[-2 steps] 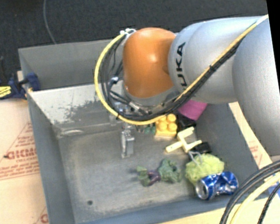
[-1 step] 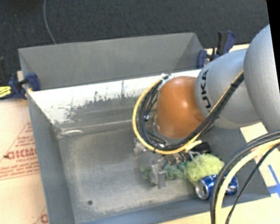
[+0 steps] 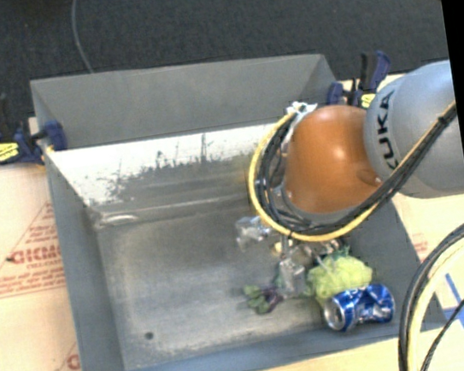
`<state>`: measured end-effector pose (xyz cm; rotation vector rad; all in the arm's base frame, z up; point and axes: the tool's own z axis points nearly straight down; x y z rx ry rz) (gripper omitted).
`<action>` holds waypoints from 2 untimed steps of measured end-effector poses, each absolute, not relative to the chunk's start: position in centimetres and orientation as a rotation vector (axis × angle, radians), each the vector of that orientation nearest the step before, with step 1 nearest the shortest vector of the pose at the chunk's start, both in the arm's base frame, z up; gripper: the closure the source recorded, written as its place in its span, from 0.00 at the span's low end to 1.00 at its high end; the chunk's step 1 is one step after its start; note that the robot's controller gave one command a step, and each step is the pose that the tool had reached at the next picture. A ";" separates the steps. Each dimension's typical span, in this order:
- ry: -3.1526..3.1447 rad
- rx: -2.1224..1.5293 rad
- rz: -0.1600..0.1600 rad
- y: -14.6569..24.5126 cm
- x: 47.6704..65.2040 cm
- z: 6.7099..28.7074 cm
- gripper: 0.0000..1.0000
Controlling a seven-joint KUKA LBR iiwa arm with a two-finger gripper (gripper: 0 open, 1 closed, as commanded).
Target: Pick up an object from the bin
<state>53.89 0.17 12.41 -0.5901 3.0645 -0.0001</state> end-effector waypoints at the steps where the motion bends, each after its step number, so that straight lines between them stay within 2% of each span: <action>1: 3.137 -0.037 0.008 -2.8 51.0 9.9 0.00; 2: 3.082 -0.515 0.005 0.0 51.8 7.0 0.00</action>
Offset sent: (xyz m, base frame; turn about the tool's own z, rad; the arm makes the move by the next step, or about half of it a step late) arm -0.0211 -0.0011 -0.0541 0.0485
